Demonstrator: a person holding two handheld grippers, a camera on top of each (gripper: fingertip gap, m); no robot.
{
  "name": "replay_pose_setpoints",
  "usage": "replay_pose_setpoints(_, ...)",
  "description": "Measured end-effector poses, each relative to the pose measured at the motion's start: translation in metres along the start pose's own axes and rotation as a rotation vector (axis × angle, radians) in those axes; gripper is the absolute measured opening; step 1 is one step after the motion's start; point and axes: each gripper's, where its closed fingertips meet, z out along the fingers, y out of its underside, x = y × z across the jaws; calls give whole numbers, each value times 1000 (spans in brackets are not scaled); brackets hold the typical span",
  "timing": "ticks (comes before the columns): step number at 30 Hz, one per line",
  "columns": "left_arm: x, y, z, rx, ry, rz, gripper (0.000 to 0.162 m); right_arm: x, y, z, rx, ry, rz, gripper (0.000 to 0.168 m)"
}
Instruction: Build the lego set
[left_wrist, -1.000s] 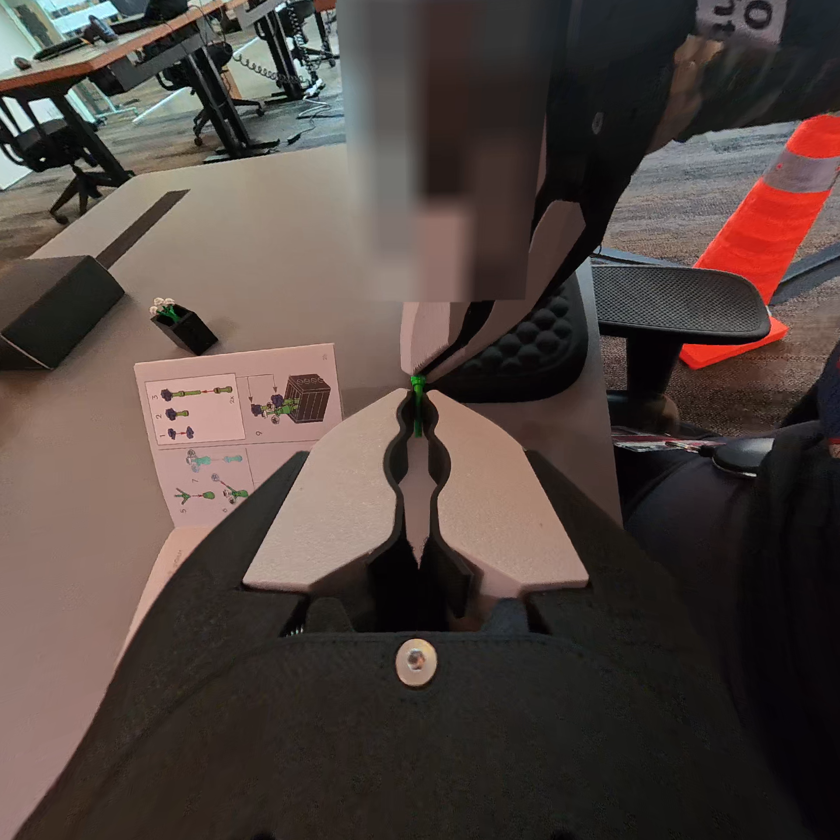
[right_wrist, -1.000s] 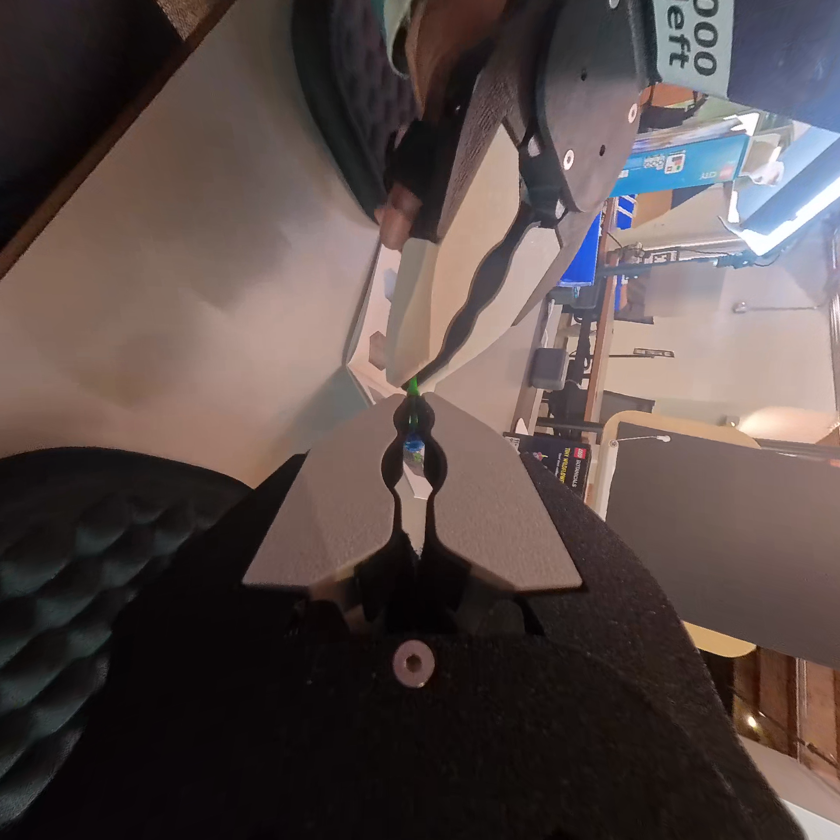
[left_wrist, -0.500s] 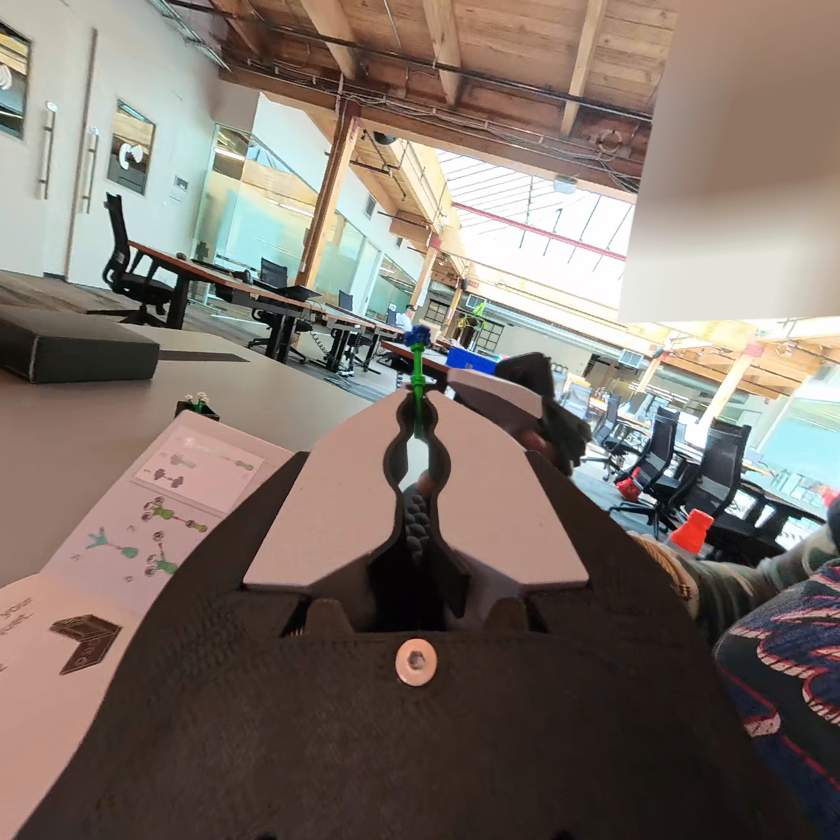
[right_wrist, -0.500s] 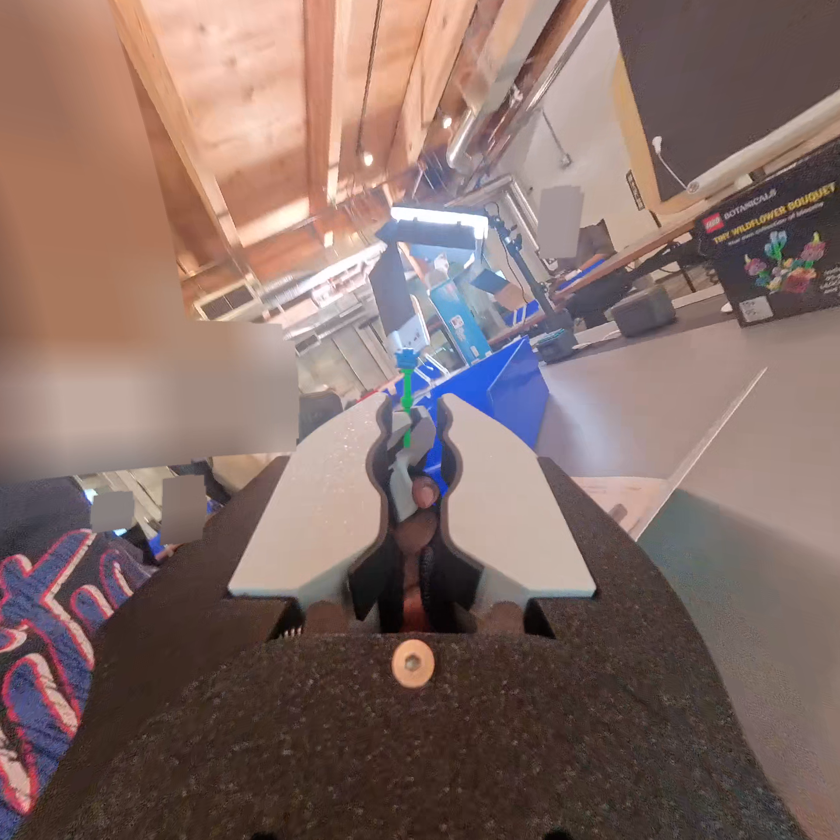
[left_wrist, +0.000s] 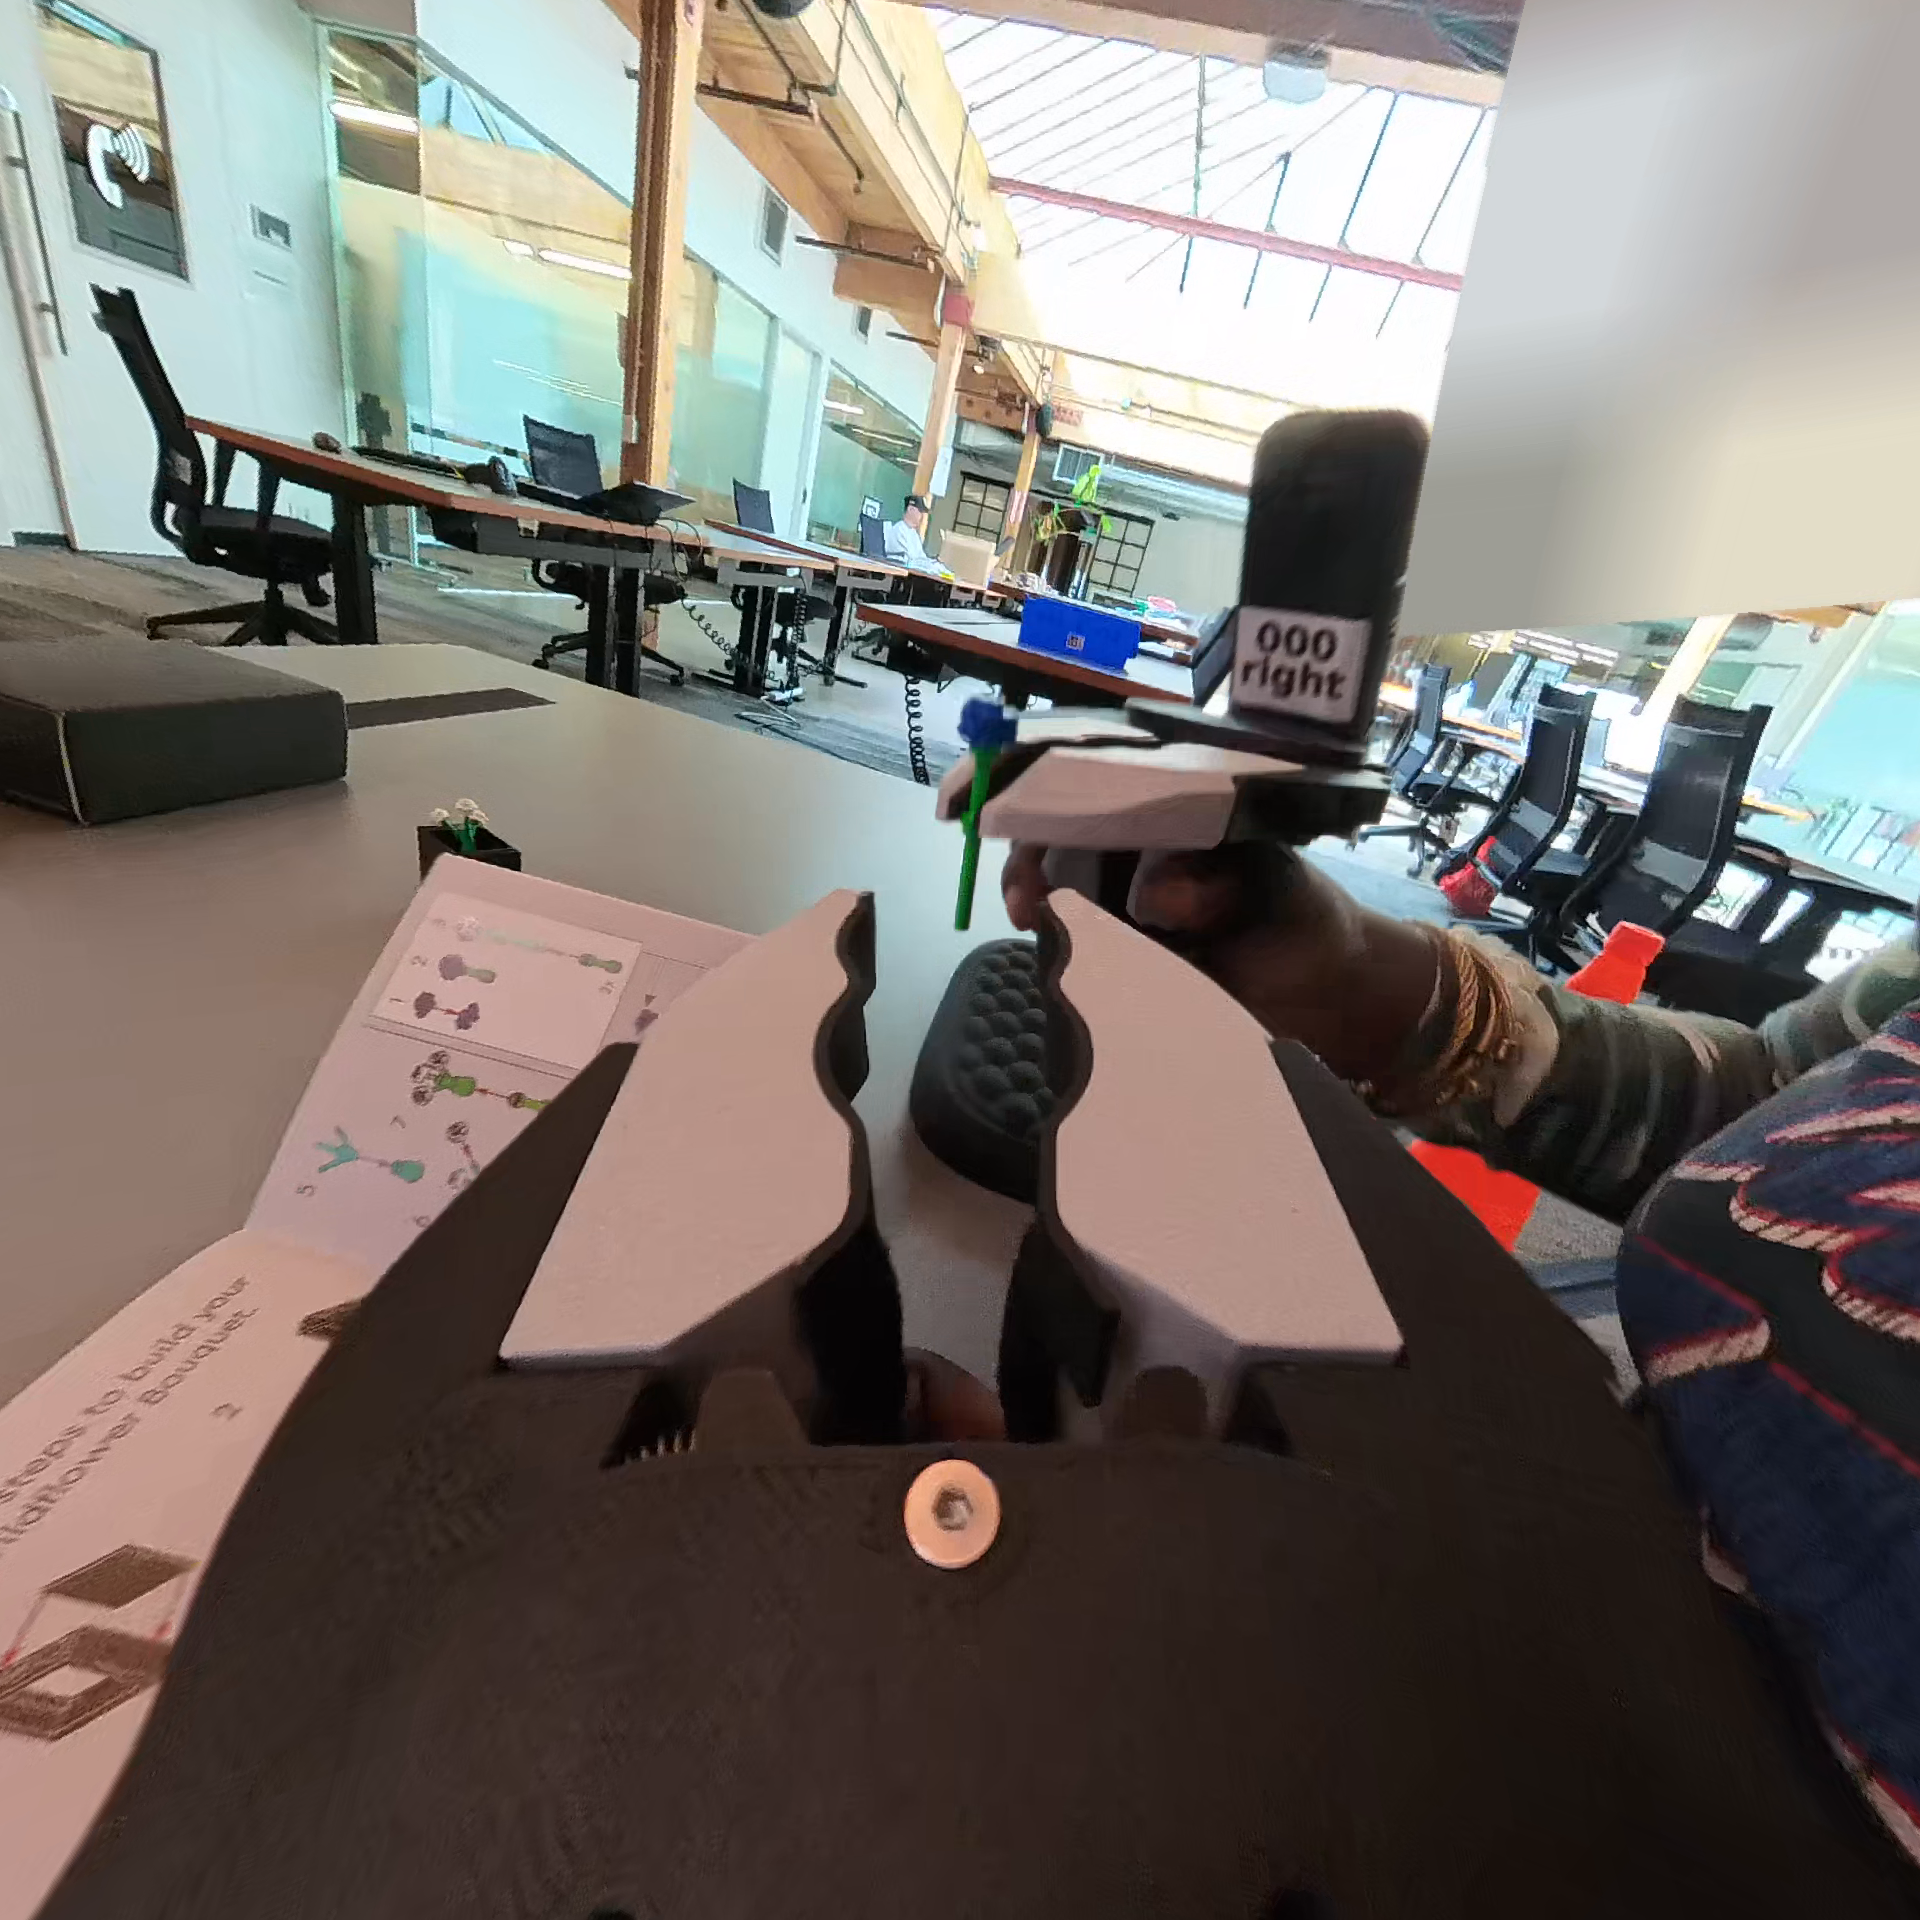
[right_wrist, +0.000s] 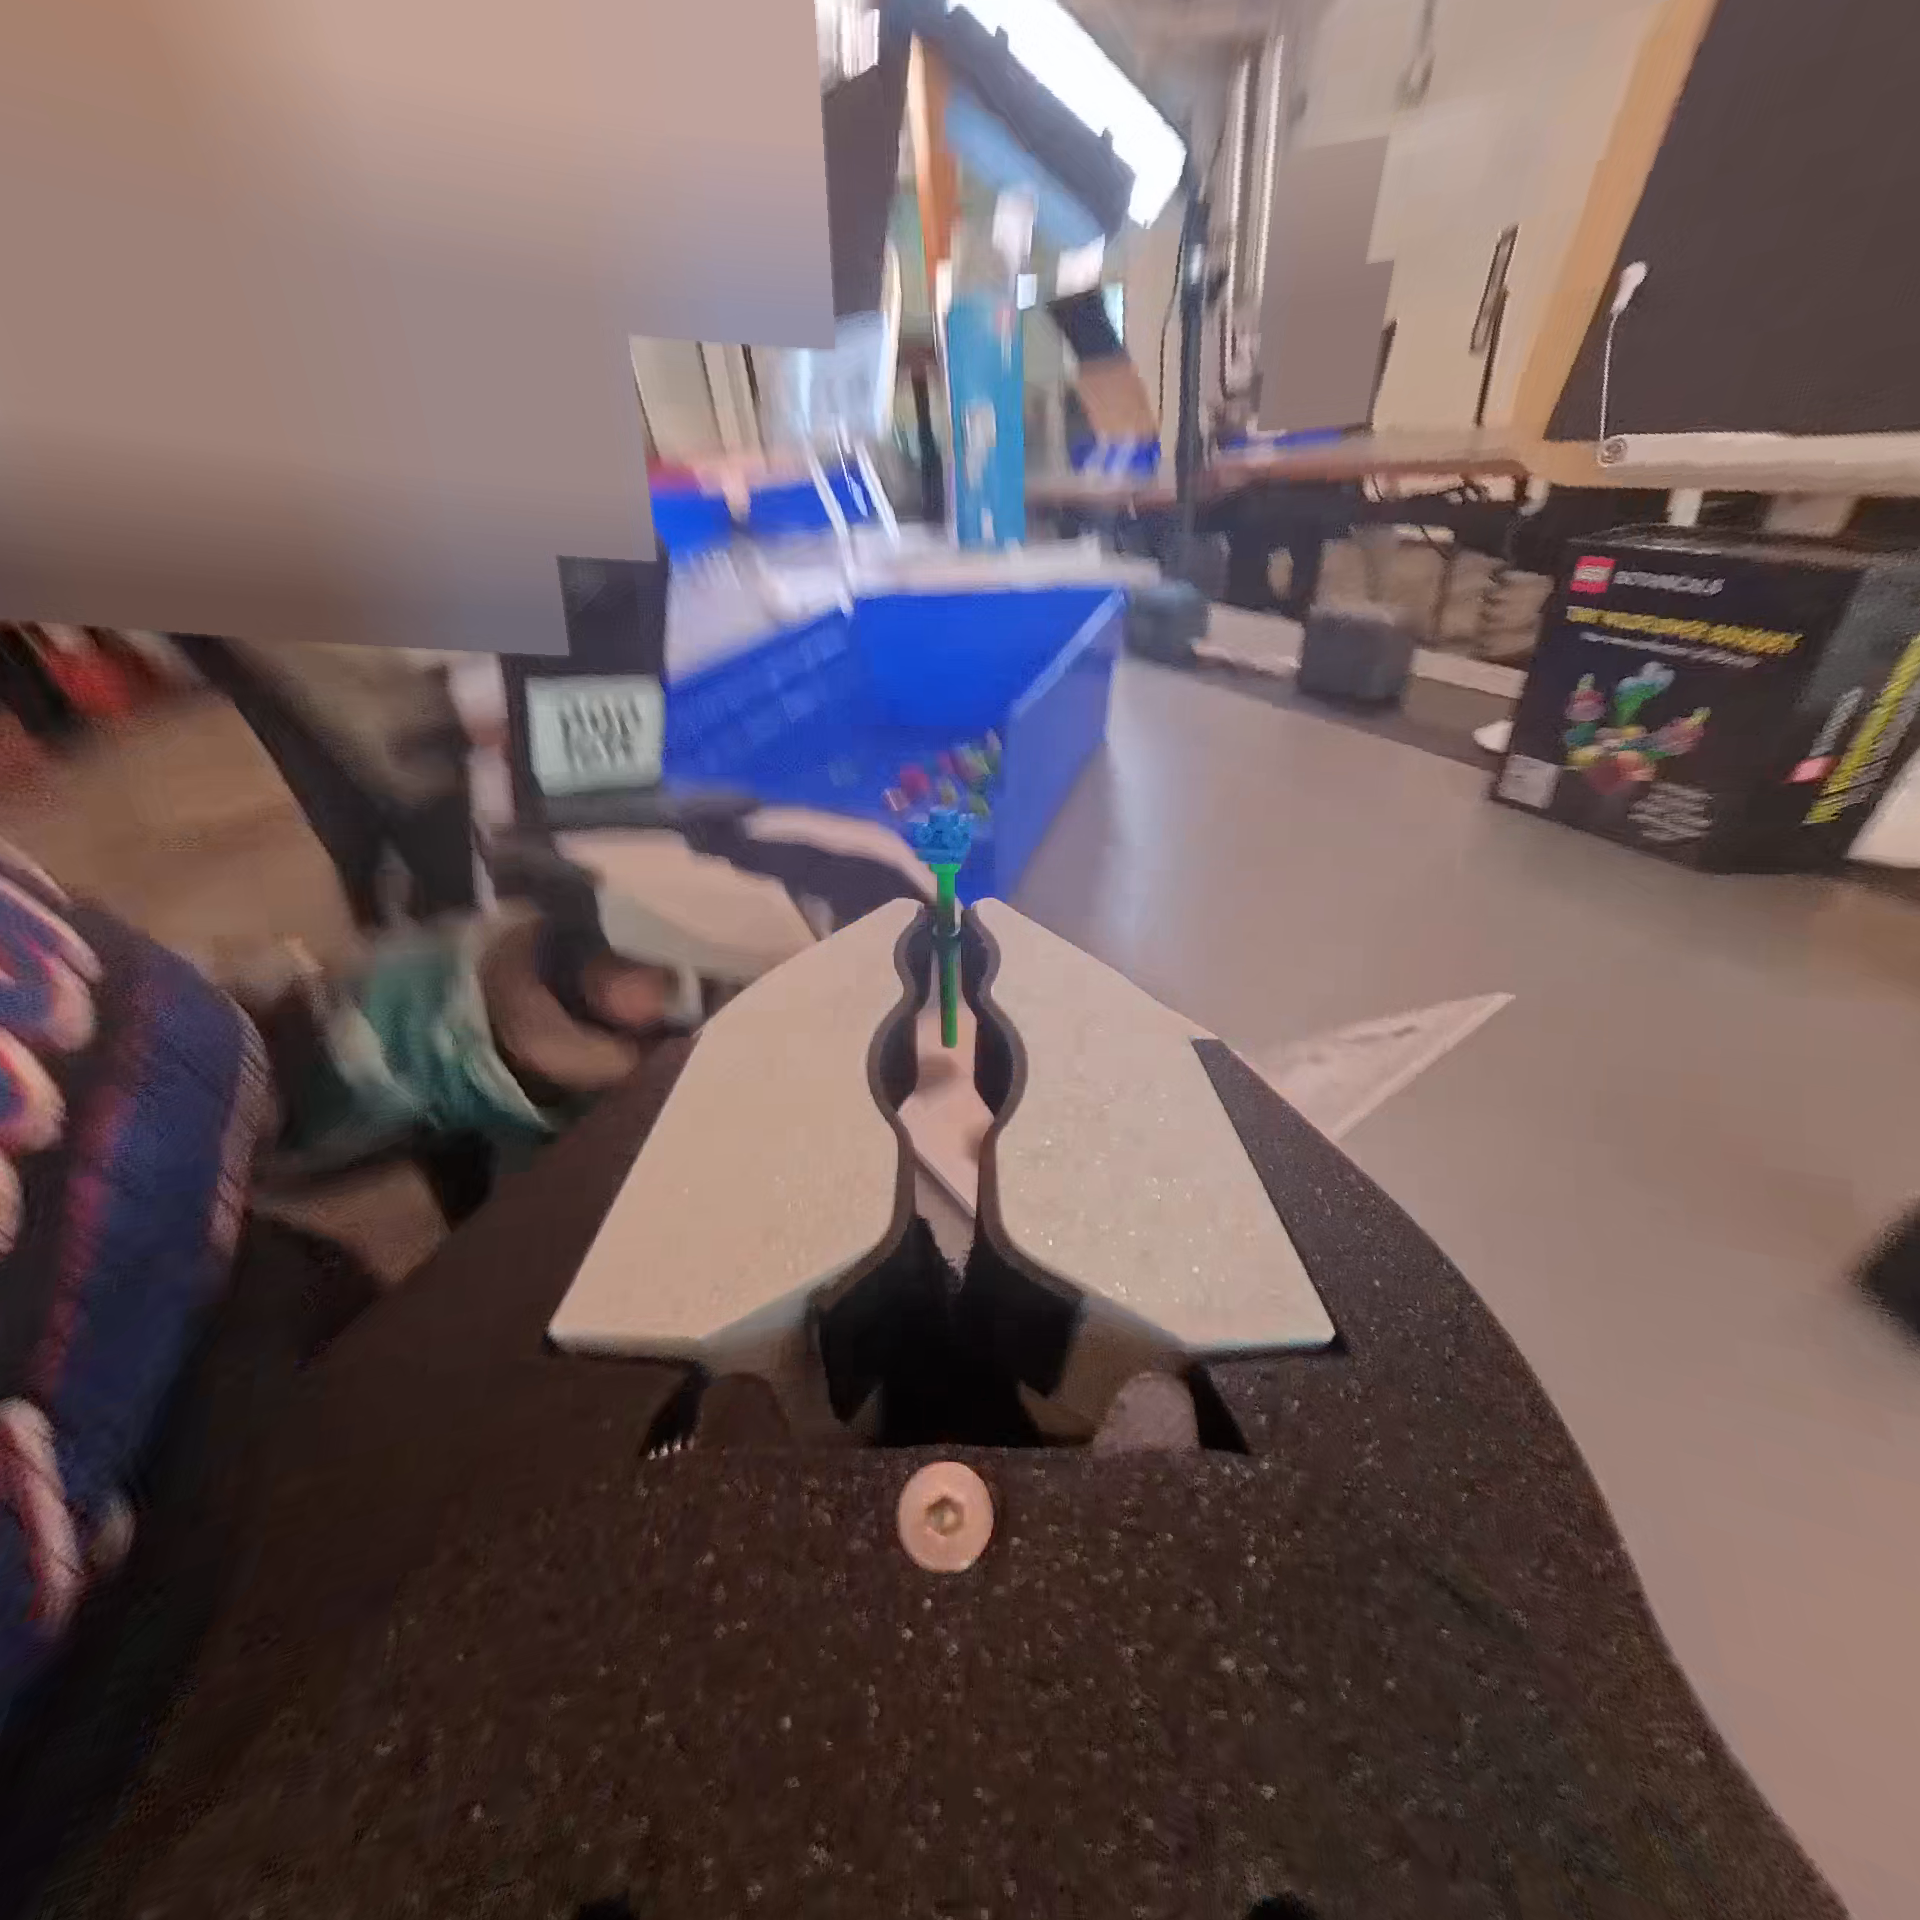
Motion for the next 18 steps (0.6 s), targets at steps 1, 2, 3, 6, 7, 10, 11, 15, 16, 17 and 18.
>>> replay_pose_setpoints(1,-1,-2,-3,-3,3,9,29,1,6,0,-90,24,-107,5)
replay_pose_setpoints(2,-1,-4,-4,-6,4,18,29,0,12,0,-166,37,-193,5)
replay_pose_setpoints(3,-2,-5,-5,-13,6,28,29,0,16,0,-219,41,-247,5)
replay_pose_setpoints(6,-1,-5,-3,-38,4,54,29,-1,21,0,-287,62,-340,5)
replay_pose_setpoints(7,-2,-4,-2,-45,-7,60,29,1,24,0,-311,80,-371,5)
replay_pose_setpoints(10,-7,2,-3,-50,-65,52,29,3,31,-1,-365,117,-444,5)
replay_pose_setpoints(11,-10,3,-3,-49,-96,38,29,4,33,-1,-379,130,-469,5)
replay_pose_setpoints(15,-11,7,-1,-46,-129,-44,31,6,40,1,-452,171,-596,5)
replay_pose_setpoints(16,-10,9,0,-57,-124,-70,31,5,41,2,-463,174,-622,5)
replay_pose_setpoints(17,-10,11,1,-69,-125,-92,31,5,41,3,-475,177,-648,5)
replay_pose_setpoints(18,-9,12,2,-72,-122,-105,31,5,42,4,-488,183,-676,5)
